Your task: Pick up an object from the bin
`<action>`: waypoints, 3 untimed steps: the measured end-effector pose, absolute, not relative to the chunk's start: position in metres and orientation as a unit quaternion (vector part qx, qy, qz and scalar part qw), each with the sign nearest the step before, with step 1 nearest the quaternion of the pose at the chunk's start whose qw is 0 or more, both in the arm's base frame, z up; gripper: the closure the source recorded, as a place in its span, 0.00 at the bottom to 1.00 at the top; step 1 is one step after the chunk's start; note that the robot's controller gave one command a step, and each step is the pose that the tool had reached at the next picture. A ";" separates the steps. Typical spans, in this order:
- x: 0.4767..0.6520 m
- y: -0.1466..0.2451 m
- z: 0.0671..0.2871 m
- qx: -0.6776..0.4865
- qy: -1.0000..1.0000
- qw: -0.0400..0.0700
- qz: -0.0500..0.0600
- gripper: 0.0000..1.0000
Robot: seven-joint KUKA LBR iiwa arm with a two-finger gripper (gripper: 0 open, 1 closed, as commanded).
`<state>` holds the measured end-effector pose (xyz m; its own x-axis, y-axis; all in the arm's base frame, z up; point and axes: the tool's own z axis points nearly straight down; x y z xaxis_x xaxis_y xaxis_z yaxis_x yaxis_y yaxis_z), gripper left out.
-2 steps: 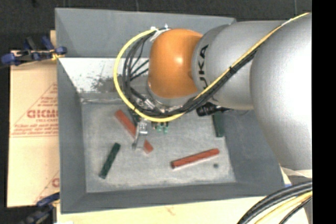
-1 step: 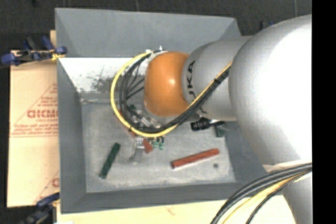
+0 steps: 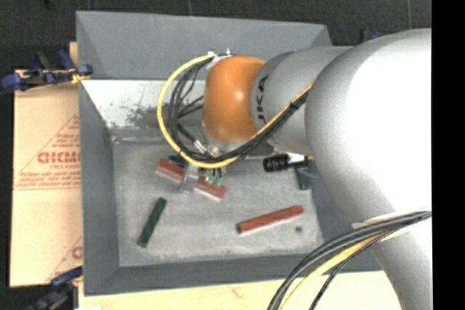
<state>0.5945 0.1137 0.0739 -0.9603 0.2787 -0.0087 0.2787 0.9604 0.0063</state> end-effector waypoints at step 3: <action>0.592 0.113 0.071 0.141 0.990 0.001 0.001 1.00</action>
Offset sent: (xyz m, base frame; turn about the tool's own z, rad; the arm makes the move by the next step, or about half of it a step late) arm 0.0000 0.0000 0.0000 0.0000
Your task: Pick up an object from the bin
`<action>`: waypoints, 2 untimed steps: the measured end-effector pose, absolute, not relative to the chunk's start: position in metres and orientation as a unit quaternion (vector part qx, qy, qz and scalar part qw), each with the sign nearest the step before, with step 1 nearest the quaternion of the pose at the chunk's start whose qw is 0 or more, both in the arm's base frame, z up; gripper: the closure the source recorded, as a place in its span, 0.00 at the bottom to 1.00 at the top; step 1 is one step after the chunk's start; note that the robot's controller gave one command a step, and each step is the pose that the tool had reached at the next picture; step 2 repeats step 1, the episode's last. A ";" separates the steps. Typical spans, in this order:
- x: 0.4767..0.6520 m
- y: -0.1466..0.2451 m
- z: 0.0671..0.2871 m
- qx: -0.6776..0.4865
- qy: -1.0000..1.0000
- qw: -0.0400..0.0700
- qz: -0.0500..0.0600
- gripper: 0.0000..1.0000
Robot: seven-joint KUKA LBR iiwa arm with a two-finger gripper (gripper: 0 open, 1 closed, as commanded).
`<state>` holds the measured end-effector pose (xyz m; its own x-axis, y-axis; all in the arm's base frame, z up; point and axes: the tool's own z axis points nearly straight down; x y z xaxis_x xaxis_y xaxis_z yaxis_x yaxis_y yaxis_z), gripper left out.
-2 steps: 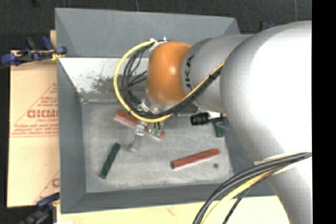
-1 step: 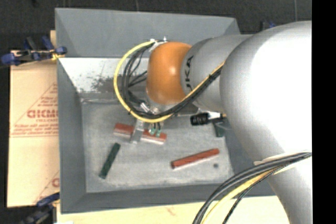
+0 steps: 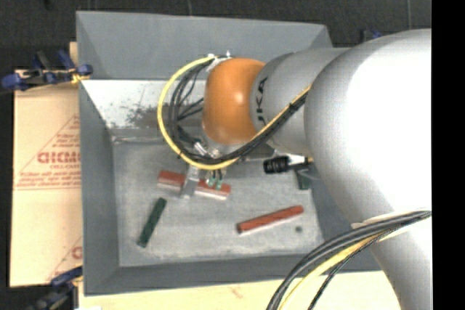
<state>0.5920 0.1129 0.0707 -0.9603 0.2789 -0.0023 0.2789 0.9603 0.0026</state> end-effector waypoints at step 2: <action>0.590 0.124 0.270 0.123 0.992 0.003 0.001 1.00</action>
Offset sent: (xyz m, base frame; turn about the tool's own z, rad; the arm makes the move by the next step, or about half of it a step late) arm 0.0000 0.0000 0.0000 0.0000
